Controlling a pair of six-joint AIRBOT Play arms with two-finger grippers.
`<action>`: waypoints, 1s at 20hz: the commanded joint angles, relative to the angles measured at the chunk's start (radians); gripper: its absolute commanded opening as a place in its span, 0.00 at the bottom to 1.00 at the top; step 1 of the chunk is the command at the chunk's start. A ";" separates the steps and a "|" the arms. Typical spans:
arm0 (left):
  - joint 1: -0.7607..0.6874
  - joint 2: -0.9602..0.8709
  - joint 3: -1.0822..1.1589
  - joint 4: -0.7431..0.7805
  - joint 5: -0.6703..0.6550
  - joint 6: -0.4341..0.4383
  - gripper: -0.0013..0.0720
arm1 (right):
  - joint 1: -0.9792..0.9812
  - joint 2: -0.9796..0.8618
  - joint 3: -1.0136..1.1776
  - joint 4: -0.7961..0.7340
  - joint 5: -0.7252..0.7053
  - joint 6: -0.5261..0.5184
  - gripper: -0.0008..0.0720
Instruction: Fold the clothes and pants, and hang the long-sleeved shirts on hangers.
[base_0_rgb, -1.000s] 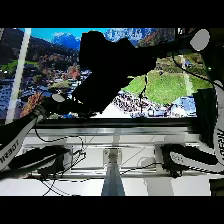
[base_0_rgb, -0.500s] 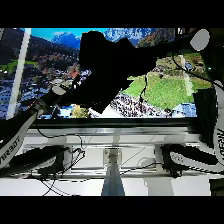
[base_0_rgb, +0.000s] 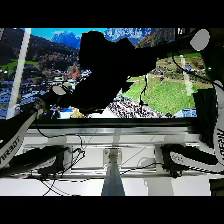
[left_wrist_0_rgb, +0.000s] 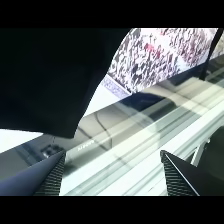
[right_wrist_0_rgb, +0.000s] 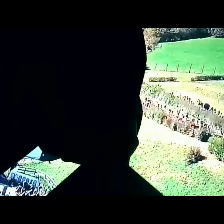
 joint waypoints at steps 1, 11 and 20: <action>0.001 -0.001 0.000 0.018 -0.018 -0.014 0.94 | 0.000 0.000 0.000 0.000 0.000 0.000 0.05; -0.035 -0.063 0.000 0.064 0.091 -0.058 0.94 | 0.000 0.000 0.000 0.000 -0.018 0.000 0.05; 0.016 -0.119 0.045 -0.107 0.229 -0.056 0.03 | 0.000 0.000 0.000 -0.007 -0.026 0.000 0.05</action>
